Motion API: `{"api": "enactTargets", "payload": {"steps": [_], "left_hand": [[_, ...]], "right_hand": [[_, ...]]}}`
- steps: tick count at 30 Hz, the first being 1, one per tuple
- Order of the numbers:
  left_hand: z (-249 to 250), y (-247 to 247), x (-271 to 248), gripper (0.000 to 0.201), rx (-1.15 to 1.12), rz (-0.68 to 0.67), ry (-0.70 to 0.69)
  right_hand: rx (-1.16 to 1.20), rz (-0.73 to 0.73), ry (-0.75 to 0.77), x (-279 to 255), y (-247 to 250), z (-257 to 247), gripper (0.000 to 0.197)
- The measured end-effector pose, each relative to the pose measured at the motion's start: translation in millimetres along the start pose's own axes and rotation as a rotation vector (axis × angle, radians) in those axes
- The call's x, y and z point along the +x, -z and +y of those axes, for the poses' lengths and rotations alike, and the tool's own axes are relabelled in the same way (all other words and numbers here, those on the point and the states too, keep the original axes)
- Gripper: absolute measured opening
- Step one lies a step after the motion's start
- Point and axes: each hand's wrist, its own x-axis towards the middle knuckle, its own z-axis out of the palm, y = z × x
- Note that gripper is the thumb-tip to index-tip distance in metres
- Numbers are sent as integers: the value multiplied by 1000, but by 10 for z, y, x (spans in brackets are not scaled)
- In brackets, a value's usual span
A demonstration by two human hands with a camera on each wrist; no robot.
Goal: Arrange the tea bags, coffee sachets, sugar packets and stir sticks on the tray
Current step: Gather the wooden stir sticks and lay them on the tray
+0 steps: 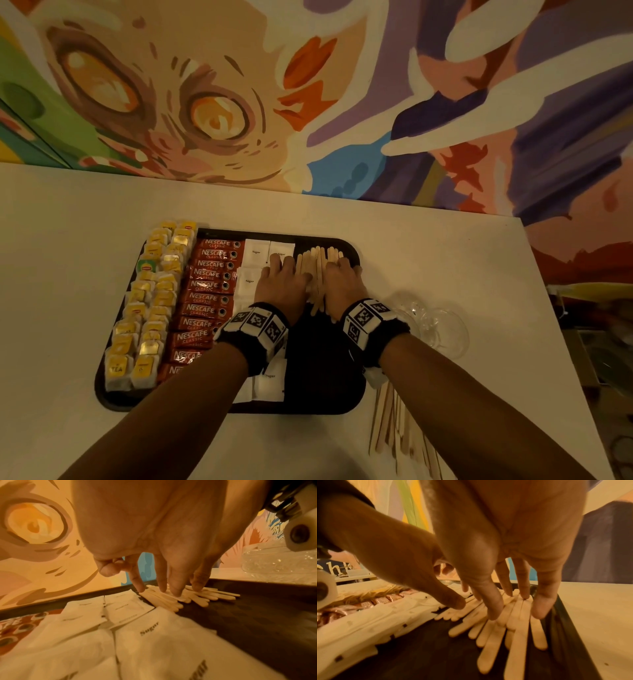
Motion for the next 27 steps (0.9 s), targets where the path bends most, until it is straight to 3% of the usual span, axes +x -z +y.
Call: {"api": "enactTargets", "payload": {"steps": [5,8,20,27], "left_hand": [[1,14,25,57,4,-6,-64],[39,-15,29,63,31,-53,-78],[11,-34,-14,54,-25,-44,-79],[9,-36,-3,55,-55,-47,-93]], "right_hand": [[-30,-2,-31,-45,-44,-50,65],[-39,-6,-48,-89,-66,-96,61],[15,-3,0,-33,-18,-204,42],[17,-1,5,51,33,-161,46]]}}
